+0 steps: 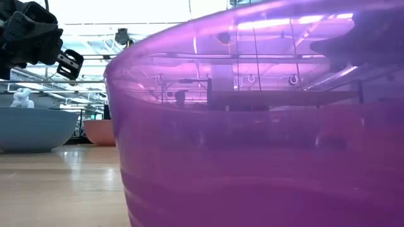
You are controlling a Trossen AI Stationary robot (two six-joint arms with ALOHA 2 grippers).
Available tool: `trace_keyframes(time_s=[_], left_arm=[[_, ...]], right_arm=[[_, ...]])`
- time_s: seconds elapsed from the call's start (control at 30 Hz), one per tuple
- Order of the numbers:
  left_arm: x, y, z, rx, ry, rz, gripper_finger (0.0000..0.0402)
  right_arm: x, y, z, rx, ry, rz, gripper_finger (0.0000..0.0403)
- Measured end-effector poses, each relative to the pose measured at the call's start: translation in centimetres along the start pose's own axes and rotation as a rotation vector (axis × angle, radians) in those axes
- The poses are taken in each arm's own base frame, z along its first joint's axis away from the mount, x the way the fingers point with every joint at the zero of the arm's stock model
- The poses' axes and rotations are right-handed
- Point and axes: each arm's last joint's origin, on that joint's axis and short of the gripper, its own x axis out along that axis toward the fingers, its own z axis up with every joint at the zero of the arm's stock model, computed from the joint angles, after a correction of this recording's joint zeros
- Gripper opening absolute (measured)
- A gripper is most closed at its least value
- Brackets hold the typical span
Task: Place and stack bowls onto a shelf
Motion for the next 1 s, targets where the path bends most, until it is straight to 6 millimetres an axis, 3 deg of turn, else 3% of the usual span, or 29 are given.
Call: trace_keyframes(time_s=[1.0], left_arm=[[0.00,0.00,0.00,0.000,0.000,0.000,0.0033]], right_arm=[[-0.01,-0.01,0.34,0.001,-0.035,-0.001,0.0000]])
